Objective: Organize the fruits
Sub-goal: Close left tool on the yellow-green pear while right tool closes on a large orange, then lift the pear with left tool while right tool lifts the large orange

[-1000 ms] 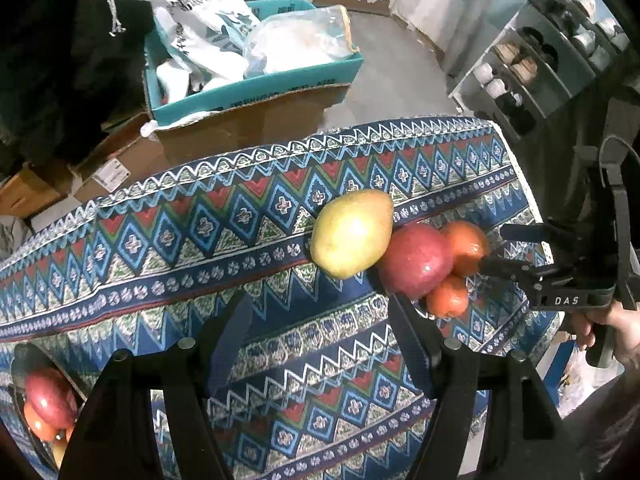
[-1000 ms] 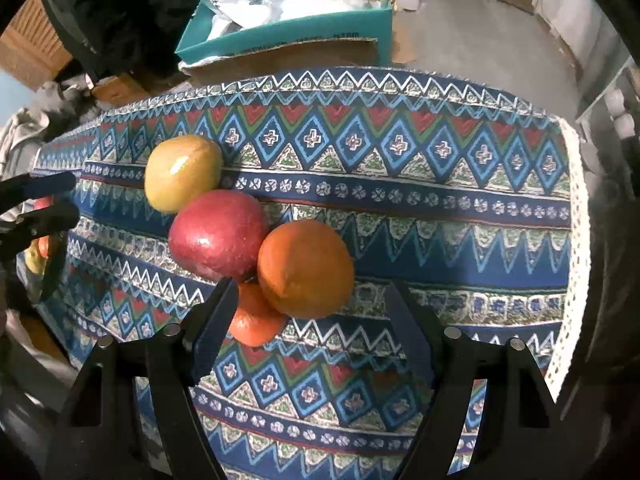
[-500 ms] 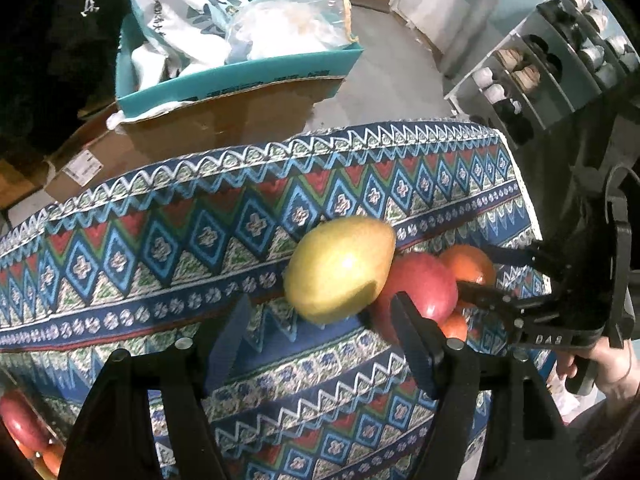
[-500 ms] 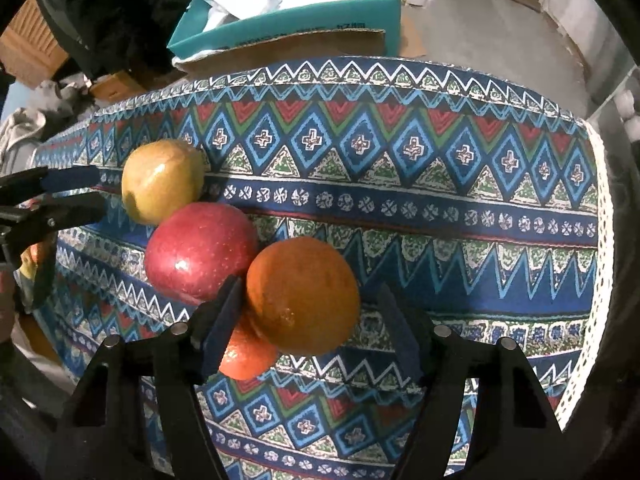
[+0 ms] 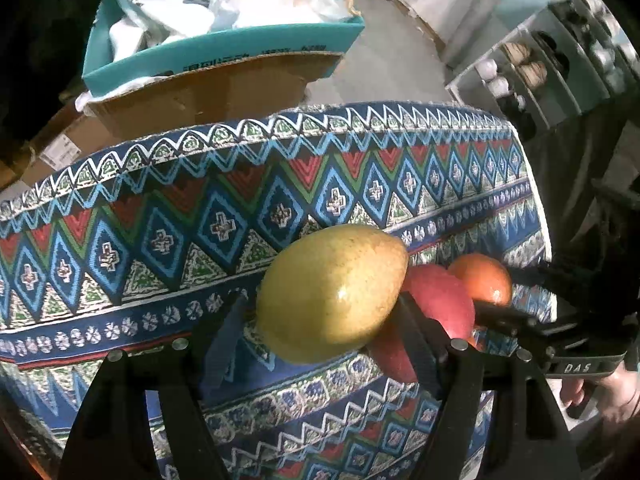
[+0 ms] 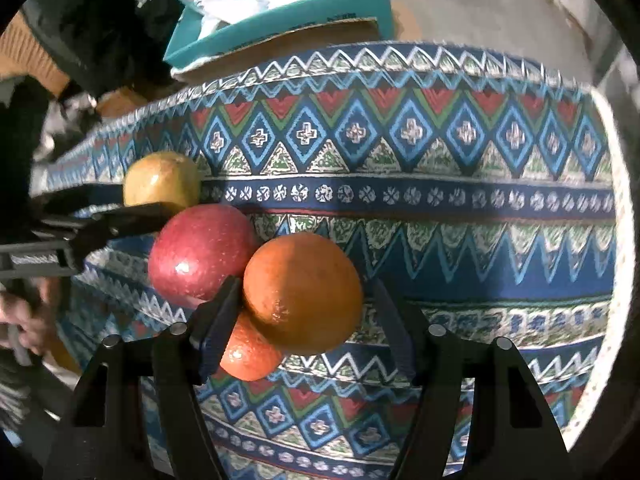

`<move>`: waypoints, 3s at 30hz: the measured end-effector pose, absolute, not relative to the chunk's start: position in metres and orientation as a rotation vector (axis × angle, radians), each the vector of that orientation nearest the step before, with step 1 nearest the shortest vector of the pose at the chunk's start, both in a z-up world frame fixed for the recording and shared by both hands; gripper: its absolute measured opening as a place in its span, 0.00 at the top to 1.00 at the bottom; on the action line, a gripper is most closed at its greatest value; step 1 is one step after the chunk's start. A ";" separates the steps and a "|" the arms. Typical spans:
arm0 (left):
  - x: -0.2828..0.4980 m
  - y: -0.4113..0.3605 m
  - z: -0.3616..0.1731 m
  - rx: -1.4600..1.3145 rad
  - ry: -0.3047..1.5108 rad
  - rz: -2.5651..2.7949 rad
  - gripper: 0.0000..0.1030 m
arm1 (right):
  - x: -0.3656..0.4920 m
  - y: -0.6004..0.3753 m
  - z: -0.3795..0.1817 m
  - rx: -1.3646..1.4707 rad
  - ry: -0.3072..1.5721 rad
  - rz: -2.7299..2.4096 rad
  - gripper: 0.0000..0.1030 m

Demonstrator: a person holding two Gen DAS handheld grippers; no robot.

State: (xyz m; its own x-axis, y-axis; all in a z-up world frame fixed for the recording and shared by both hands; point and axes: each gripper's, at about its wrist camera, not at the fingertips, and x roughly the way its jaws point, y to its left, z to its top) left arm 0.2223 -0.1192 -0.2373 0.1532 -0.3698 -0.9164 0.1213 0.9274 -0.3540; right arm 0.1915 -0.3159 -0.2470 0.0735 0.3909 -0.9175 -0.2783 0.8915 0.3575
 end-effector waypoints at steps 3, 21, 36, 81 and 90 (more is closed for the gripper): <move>0.225 -0.117 -0.241 -0.267 1.370 -0.361 0.25 | 0.193 -0.326 -0.254 0.196 1.423 0.513 0.35; 0.193 -0.093 -0.221 -0.117 1.314 -0.296 0.33 | 0.186 -0.323 -0.241 0.043 1.364 0.398 0.38; 0.189 -0.091 -0.232 -0.074 1.339 -0.254 0.27 | 0.194 -0.295 -0.247 -0.120 1.336 0.357 0.37; 0.113 -0.071 -0.142 -0.138 1.189 -0.315 0.33 | 0.132 -0.299 -0.119 0.067 1.076 0.484 0.38; 0.092 -0.061 -0.104 -0.182 1.128 -0.346 0.33 | 0.113 -0.280 -0.082 0.068 1.009 0.554 0.38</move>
